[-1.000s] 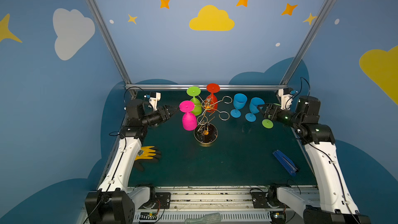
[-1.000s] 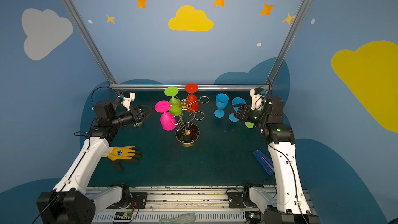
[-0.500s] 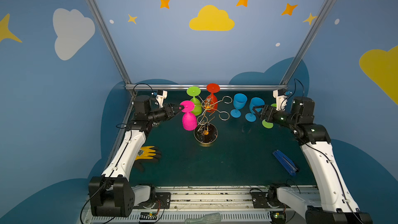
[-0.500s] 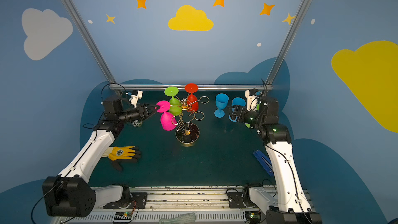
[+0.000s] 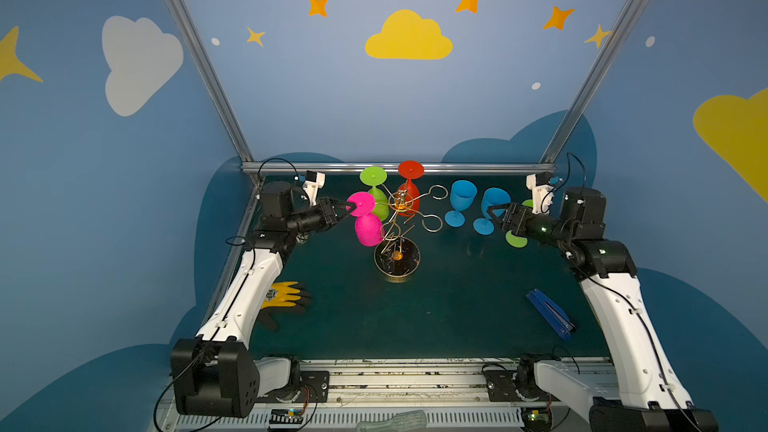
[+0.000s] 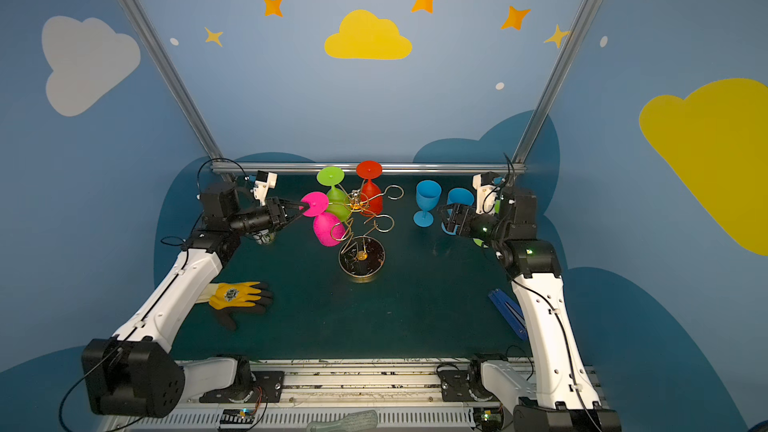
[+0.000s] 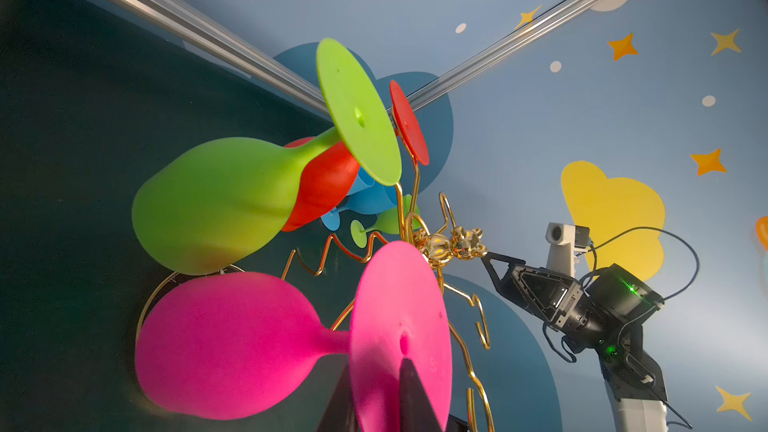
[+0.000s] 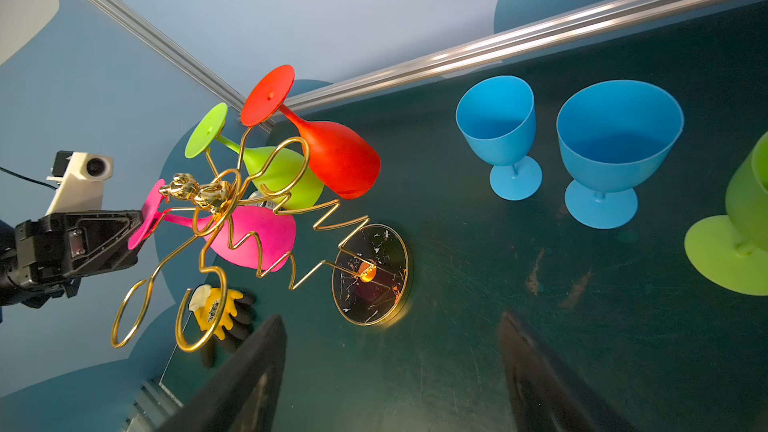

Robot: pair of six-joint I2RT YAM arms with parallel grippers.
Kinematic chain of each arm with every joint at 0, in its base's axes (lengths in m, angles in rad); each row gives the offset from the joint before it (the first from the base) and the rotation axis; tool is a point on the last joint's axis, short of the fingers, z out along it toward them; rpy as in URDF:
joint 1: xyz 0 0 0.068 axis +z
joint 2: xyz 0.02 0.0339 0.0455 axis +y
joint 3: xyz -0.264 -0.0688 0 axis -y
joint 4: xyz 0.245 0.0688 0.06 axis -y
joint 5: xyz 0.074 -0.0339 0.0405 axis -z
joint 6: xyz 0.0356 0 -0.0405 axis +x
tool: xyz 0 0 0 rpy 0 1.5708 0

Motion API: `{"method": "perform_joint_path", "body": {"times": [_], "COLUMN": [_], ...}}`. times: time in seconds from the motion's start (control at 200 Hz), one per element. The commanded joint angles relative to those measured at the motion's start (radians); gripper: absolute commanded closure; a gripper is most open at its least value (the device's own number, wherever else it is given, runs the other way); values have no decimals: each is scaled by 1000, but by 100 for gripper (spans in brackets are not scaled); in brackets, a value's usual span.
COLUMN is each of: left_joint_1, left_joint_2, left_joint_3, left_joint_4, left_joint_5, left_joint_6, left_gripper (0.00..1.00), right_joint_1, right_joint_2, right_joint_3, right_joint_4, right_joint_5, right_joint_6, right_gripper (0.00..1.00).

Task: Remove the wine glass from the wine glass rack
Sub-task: 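Close the left gripper on the magenta glass foot, then pull the magenta glass off its rack arm with the left gripper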

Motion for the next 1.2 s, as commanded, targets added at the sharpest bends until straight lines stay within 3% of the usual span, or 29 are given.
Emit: {"method": "perform_joint_path", "body": {"times": [0.0,0.541,1.197], "left_joint_1": [-1,11,22], "left_joint_2": [-11,-57,-106], "left_joint_3": [30,46,18], "left_joint_4": [-32,-55,72], "left_joint_5": [-11,-47,-32], "left_joint_6": [21,-16,-165], "left_gripper": [84,88,96], "right_joint_1": [5,5,3], "right_joint_2": [-16,-31,-56], "right_joint_3": [-12,-25,-29], "right_joint_4": [19,28,28], "right_joint_5": [1,9,5], "right_joint_6": [-2,-3,3], "right_gripper": [21,21,20]}}
